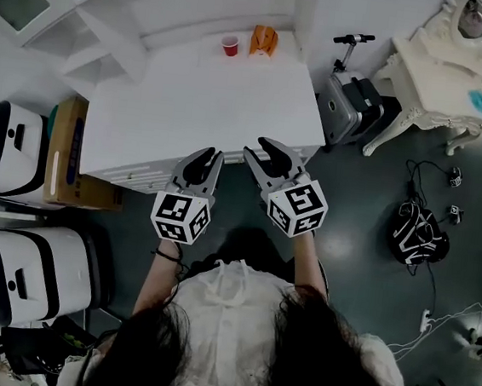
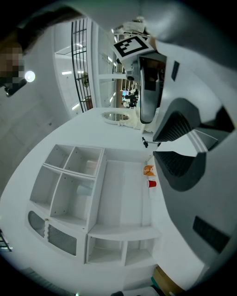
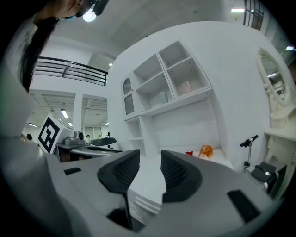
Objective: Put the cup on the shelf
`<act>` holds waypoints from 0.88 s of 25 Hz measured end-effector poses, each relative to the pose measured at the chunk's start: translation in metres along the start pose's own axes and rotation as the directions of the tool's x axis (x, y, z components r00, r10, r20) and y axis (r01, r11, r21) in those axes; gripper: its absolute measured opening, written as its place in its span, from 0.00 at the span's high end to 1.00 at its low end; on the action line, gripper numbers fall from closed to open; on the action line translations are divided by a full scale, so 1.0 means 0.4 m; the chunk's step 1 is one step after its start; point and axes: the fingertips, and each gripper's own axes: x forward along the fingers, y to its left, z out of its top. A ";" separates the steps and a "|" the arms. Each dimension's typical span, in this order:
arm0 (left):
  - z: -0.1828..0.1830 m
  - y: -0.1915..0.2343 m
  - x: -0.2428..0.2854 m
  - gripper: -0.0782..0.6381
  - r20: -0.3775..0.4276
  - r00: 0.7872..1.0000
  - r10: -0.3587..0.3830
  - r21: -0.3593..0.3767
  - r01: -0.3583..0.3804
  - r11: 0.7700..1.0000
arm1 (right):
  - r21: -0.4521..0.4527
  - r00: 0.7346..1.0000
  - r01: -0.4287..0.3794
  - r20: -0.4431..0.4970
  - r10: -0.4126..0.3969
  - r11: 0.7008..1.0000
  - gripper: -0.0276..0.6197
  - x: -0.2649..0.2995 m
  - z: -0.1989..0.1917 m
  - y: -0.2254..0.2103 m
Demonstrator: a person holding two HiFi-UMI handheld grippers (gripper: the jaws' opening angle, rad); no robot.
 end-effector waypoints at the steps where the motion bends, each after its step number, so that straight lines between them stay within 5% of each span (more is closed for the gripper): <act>1: 0.000 0.007 -0.009 0.79 0.003 1.000 0.002 -0.002 -0.002 1.000 | -0.003 1.000 -0.002 -0.002 0.002 1.000 0.72 0.005 -0.002 0.011; 22: -0.117 0.158 -0.420 0.79 0.035 0.999 0.029 0.017 -0.029 0.999 | -0.017 0.997 -0.013 -0.070 0.011 1.000 0.72 0.022 -0.141 0.461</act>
